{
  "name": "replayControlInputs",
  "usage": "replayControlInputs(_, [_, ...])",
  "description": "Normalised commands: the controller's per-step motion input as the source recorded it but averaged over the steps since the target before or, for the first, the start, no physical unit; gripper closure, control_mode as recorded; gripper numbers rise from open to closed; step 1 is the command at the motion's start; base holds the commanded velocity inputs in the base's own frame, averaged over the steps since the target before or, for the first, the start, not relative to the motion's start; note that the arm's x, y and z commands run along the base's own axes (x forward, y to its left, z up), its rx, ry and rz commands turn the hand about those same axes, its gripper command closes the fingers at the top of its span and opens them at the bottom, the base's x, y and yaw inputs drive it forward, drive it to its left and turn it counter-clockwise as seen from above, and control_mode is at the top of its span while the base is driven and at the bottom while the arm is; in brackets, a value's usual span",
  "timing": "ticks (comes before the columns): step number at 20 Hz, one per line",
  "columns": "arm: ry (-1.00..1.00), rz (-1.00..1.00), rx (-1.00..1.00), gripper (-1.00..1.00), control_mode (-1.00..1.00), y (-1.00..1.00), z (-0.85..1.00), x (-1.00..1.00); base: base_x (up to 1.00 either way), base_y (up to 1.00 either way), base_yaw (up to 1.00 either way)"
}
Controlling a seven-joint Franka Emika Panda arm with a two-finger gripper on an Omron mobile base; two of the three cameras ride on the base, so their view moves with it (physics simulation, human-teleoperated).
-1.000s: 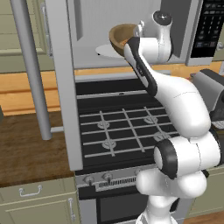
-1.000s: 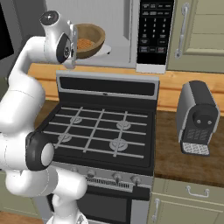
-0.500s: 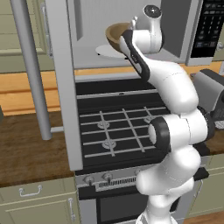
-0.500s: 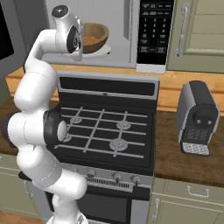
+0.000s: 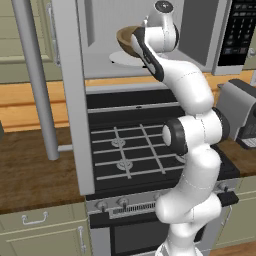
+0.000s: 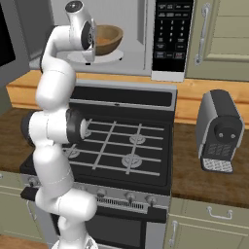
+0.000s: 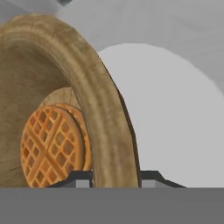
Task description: Open the microwave, place the bowl with waffle inside the microwave, then close the microwave door and turn it on.
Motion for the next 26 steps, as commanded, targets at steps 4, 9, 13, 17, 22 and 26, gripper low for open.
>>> replayControlInputs(4, [0.05,0.00,0.00,1.00,-1.00,0.04,-0.37,0.58,0.00,0.00,0.00])
replayControlInputs(9, [-0.03,0.00,0.00,1.00,-1.00,0.00,-0.70,0.20,0.00,0.00,0.00])
replayControlInputs(13, [-0.11,0.00,0.02,1.00,-1.00,0.01,-0.74,0.00,0.00,0.00,0.00])
replayControlInputs(17, [-0.01,0.00,0.08,-1.00,-1.00,0.01,-0.52,0.00,0.00,0.00,0.00])
replayControlInputs(22, [-0.04,0.00,0.05,-1.00,-1.00,0.00,-0.20,0.00,0.00,0.00,0.00])
replayControlInputs(26, [-0.01,0.00,0.00,-1.00,-1.00,0.00,0.00,0.00,0.00,0.00,0.00])
